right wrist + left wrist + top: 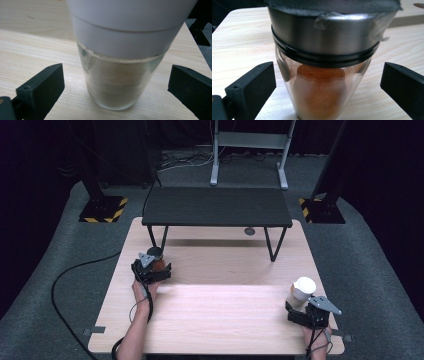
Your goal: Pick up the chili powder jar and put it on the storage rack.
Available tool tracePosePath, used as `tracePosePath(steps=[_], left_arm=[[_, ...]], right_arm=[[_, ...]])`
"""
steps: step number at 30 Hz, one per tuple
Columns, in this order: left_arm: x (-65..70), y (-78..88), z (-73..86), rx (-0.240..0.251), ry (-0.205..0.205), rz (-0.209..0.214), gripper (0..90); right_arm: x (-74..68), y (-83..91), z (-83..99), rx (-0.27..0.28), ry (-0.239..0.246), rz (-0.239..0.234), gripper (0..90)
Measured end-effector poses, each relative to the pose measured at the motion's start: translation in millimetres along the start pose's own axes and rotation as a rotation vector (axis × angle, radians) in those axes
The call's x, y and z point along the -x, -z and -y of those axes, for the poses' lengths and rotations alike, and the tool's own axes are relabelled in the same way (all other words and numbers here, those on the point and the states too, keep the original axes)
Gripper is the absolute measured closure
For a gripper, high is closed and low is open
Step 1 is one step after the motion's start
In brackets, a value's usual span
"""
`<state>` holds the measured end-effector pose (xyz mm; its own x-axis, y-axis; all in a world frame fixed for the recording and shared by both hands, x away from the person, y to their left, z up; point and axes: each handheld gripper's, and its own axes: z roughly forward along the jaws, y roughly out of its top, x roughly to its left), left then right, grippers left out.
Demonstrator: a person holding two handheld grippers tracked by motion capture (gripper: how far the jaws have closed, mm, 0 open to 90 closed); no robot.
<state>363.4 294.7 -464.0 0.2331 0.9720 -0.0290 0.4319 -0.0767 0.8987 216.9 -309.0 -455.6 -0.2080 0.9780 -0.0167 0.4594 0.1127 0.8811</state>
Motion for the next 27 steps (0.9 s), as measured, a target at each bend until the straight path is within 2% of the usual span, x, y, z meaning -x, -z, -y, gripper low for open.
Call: tracePosePath(steps=[13, 17, 21, 27], left_arm=[[-0.4, -4.0, -1.6, 0.004, -0.008, -0.004, 0.0], [0.5, -7.9, -2.9, 0.008, -0.024, 0.0, 0.0], [-0.8, -8.9, -3.3, 0.01, -0.01, 0.0, 0.0], [-1.4, -9.6, -3.4, 0.01, -0.012, 0.005, 0.0]], right_arm=[[-1.6, -0.6, -1.2, -0.007, 0.005, 0.006, 0.0], [-1.2, -0.5, -0.7, -0.004, 0.003, 0.005, 0.0], [-1.2, -0.6, -1.0, -0.006, 0.006, 0.004, 0.0], [-1.7, -0.7, -1.2, -0.006, 0.011, 0.005, 0.0]])
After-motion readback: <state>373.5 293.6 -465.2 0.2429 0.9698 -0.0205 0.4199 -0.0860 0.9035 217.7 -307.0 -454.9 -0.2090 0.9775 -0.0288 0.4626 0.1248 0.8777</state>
